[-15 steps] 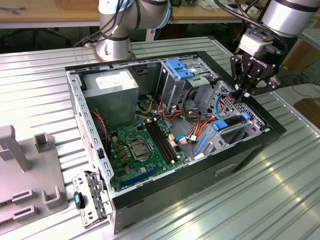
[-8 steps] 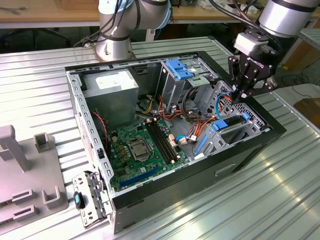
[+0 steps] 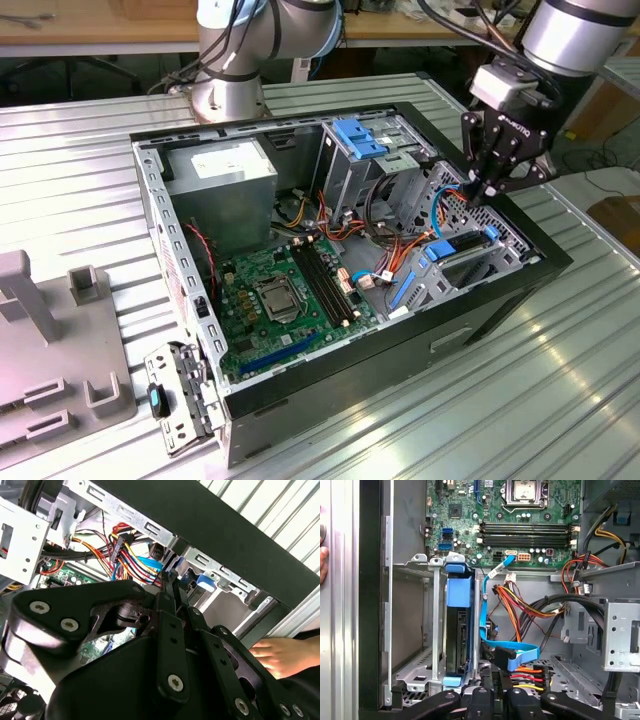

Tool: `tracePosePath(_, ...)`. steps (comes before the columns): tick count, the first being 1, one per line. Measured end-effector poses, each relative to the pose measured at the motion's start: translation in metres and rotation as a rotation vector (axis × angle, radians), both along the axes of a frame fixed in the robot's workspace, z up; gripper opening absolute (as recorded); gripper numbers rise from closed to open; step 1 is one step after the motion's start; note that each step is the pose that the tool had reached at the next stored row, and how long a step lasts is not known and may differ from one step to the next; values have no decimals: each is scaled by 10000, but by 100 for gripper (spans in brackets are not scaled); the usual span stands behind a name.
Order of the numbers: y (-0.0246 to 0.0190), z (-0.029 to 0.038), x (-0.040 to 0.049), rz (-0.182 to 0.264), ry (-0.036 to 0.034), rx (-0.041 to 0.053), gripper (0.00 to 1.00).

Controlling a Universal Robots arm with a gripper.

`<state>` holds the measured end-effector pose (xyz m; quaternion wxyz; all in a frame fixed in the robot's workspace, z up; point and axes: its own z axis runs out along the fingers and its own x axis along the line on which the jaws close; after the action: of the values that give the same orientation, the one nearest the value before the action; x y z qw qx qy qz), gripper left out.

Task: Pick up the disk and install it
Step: 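Insert the first disk wire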

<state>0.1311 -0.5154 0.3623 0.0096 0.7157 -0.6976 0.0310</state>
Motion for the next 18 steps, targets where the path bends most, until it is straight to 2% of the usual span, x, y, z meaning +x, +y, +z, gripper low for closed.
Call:
tracePosePath(4, -67, -18, -1, -1, -3, 135, 17)
tracePosePath(6, -97, -24, -4, -2, -2, 326, 17)
tracePosePath(7, -127, -28, -7, -1, -2, 470, 17)
tracePosePath(10, -236, -34, -36, -1, -2, 481, 17)
tracePosePath(13, -256, -53, -85, -2, -3, 486, 17)
tracePosePath(16, -266, -109, -85, -67, -5, 486, 17)
tracePosePath(18, -287, -119, -89, -120, -5, 484, 17)
